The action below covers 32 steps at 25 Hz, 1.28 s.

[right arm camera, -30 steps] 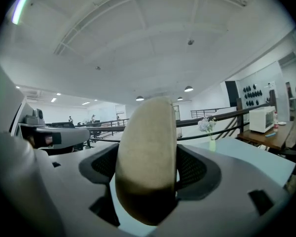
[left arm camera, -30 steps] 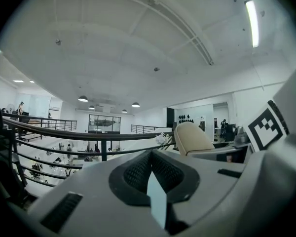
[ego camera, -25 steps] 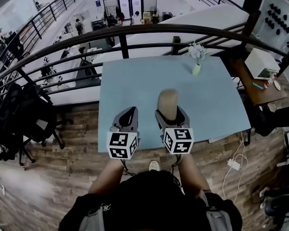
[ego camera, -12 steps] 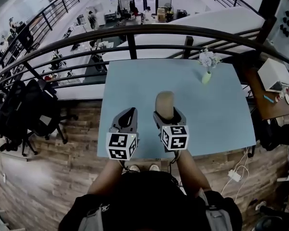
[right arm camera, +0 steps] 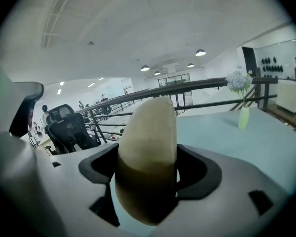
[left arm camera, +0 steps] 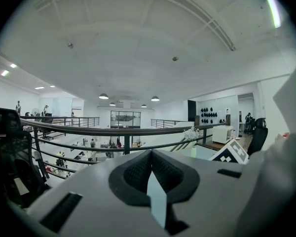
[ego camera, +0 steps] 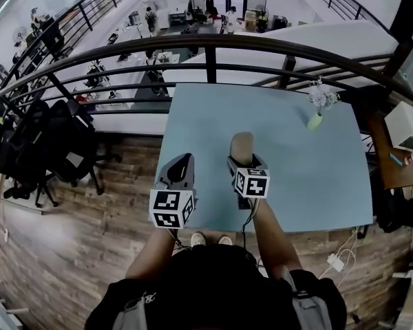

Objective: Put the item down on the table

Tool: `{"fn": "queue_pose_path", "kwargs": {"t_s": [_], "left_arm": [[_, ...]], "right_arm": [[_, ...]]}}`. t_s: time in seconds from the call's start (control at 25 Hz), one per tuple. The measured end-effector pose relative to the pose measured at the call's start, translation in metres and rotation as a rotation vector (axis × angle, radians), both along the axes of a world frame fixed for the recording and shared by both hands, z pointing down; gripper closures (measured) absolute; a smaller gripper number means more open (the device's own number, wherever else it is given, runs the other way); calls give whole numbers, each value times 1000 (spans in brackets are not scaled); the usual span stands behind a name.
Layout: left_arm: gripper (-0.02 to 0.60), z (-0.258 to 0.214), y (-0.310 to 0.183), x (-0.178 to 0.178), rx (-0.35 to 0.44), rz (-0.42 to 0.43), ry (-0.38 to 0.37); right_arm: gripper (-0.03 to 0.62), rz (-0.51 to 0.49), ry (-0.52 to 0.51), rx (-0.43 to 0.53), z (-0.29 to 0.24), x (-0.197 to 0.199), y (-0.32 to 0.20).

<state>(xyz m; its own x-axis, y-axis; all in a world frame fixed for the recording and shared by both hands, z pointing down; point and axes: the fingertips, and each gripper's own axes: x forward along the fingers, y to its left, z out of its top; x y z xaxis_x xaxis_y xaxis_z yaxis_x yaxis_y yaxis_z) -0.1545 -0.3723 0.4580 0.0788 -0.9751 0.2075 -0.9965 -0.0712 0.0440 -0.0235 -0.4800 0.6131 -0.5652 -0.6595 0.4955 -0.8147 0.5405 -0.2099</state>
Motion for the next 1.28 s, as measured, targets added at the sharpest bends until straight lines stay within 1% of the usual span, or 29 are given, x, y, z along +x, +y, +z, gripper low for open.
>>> {"fn": "queue_pose_path", "kwargs": {"t_s": [0.12,0.28,0.56,0.76,1.0,1.28], "left_arm": [[568,6,5,-17,-15,-34,7],[568,15,13,-34,-34,-72,23],[568,29,24,-54,-65,-131,33],[568,31,31,-64,-73,-158,31],[568,32,40,-77,-80,-183,27],[568,30,44,-78,-79,-180,20]], "right_arm": [[227,-1,41,-58,30,-9,-10],[226,-32,118,-112,69,-20,-8],[226,-56,174,-197,113,-35,-6],[226,-74,207,-240,136,-43,-2],[221,-71,204,-283,152,-52,0],[217,-70,232,-331,170,-51,3]]}}
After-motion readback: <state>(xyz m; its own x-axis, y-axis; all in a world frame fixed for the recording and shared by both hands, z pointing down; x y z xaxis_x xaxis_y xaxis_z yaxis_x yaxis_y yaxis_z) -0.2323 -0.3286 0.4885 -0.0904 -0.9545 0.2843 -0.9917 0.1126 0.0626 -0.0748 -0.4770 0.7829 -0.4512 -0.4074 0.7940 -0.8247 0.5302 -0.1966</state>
